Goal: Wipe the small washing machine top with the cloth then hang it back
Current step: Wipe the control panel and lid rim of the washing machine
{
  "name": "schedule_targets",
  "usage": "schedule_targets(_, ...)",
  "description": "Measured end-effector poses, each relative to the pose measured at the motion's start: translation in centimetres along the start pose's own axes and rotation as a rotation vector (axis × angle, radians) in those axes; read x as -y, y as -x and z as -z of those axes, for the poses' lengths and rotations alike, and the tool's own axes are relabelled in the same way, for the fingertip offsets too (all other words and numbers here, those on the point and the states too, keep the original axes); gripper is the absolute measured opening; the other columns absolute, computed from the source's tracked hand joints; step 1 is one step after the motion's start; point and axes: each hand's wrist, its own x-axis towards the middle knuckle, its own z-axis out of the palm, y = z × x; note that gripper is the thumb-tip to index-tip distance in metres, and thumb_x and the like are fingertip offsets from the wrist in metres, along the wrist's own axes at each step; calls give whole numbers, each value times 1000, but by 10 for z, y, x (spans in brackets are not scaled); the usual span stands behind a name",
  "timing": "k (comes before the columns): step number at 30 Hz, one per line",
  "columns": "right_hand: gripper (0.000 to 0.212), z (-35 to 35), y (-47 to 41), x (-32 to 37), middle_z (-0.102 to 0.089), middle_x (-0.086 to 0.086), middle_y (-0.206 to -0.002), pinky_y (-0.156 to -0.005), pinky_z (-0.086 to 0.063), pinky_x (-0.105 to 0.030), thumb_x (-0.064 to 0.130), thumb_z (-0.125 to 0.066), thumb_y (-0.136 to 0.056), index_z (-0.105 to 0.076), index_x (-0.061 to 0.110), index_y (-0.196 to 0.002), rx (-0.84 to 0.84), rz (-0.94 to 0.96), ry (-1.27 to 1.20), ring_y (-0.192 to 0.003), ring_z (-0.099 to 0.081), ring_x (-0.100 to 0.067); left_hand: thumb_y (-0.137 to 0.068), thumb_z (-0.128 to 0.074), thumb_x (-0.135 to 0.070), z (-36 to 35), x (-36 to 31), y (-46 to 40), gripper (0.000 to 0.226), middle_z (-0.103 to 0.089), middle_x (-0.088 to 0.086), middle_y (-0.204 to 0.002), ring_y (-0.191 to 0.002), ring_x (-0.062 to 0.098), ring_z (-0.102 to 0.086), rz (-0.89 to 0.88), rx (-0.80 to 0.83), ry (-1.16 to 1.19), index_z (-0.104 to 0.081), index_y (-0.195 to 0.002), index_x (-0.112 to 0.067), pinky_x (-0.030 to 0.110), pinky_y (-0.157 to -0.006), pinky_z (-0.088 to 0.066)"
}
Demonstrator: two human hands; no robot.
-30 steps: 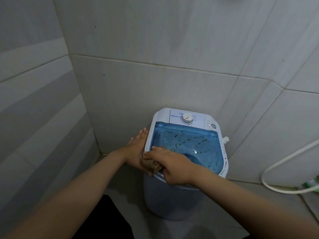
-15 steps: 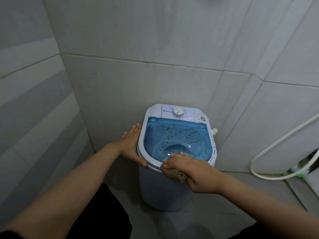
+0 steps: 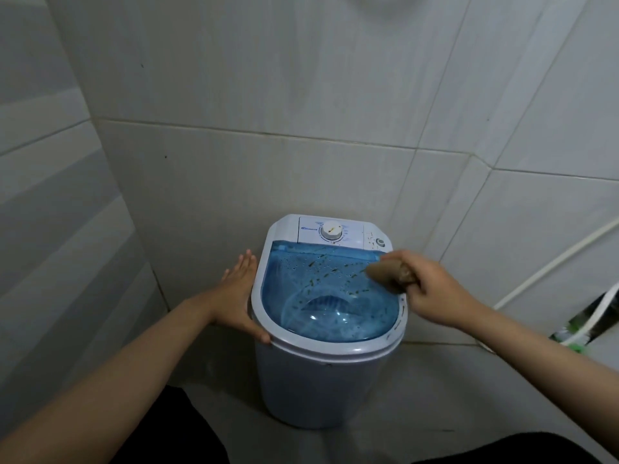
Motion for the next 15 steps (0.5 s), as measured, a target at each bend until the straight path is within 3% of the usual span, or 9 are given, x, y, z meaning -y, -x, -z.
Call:
schedule_targets(3,50,5,-35,-16,-64,-14,-108,-81,-40,-26,-15,-45,-73,-55,6,-117,-196,-151,2,-97,-58,-25,-37,-70,-82,2,-6,0,160,44,4,-146,-134,21,39,-26,10,-10,34,-141,-21,42,-109,17)
schedule_targets(6,48,0,-67,-37,-63,-19,-115,-81,-39,-27,-10,-49,-74,-52,4,-120,-253,-267,56,-103,-57,-32,-32,-61,-90,3,-14,2,160,47,2,-144,-132,19,43,-70,25,-15,37,-139,-22,42,-111,18)
schedule_targets(11,58,-17,-107,-57,-55,-16,-129,-95,-45,-41,-8,-53,-75,-46,10,-130,-196,-284,128,-117,-52,-33,-36,-56,-92,2,-16,5,156,54,1,-139,-130,17,47,-68,-5,-79,41,-137,-22,48,-112,18)
schedule_targets(15,72,-30,-115,-67,-49,-11,-139,-102,-41,-41,-12,-50,-71,-42,18,-136,-27,-245,173,-125,-47,-31,-39,-55,-91,4,-19,4,155,55,-2,-137,-130,14,46,-96,-40,-139,40,-137,-18,45,-109,20)
